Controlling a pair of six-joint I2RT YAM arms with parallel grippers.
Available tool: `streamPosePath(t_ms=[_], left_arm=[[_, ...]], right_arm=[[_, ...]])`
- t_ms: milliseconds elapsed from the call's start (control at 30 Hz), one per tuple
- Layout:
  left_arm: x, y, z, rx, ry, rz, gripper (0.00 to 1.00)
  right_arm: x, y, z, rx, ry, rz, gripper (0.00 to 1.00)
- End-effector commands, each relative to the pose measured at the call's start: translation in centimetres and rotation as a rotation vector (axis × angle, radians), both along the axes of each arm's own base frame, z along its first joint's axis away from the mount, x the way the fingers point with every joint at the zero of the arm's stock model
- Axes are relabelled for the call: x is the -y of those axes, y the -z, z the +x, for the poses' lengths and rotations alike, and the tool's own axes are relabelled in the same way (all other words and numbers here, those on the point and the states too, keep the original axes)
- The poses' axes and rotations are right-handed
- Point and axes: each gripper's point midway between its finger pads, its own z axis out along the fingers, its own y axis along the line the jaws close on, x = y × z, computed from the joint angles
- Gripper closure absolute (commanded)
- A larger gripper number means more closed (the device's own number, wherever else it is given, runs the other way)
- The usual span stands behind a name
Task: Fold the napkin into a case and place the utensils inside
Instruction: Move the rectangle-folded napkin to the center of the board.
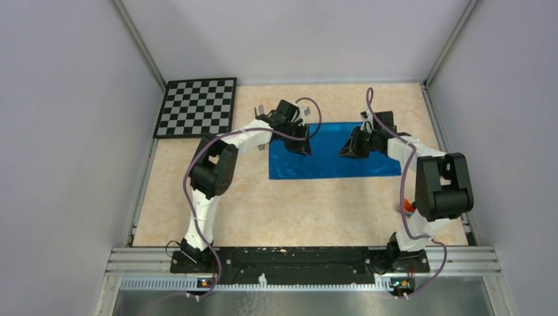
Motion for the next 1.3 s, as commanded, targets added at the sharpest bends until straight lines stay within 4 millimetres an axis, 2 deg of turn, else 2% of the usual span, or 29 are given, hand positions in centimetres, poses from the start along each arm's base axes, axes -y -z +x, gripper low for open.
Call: streamPosePath(t_ms=[0, 133, 367, 400, 433, 500, 700, 800, 933, 1067, 1133, 1267], left_arm=[[0.7, 2.7, -0.6, -0.006, -0.001, 0.054, 0.64], [1.0, 3.9, -2.0, -0.008, 0.002, 0.084, 0.65], [0.2, 5.7, -4.4, -0.044, -0.007, 0.121, 0.65], [0.4, 5.8, -4.8, -0.041, 0.003, 0.130, 0.66], [0.6, 6.0, -5.4, -0.042, 0.016, 0.137, 0.65], [1.3, 6.2, -6.5, -0.053, 0.038, 0.130, 0.65], [3.5, 7.2, -8.8, -0.102, 0.095, 0.088, 0.65], [4.2, 7.1, -8.9, -0.115, 0.117, 0.077, 0.65], [3.6, 5.9, -7.6, -0.074, 0.118, 0.100, 0.62], [2.0, 4.8, -6.7, -0.079, 0.102, 0.101, 0.57], [1.0, 5.2, -6.5, -0.102, 0.102, 0.101, 0.57], [-1.6, 7.4, -7.5, -0.189, 0.098, 0.118, 0.57]], right_arm=[[2.1, 0.4, 0.6, 0.058, 0.039, -0.090, 0.82], [3.7, 2.5, -0.4, -0.002, 0.088, -0.142, 0.84], [7.3, 5.5, -1.8, -0.113, 0.188, -0.188, 0.84], [7.5, 6.0, -2.2, -0.134, 0.196, -0.192, 0.84], [9.1, 6.4, -2.4, -0.160, 0.241, -0.199, 0.84], [10.5, 7.1, -3.0, -0.193, 0.277, -0.222, 0.83], [13.8, 7.8, -3.9, -0.224, 0.364, -0.285, 0.80], [13.2, 6.3, -3.3, -0.165, 0.331, -0.257, 0.76], [12.8, 2.0, -1.3, -0.042, 0.294, -0.235, 0.68], [14.2, -1.5, 1.2, 0.021, 0.288, -0.304, 0.43], [14.7, -2.0, 2.5, 0.032, 0.257, -0.327, 0.35], [15.4, -1.5, 4.4, -0.005, 0.136, -0.391, 0.33]])
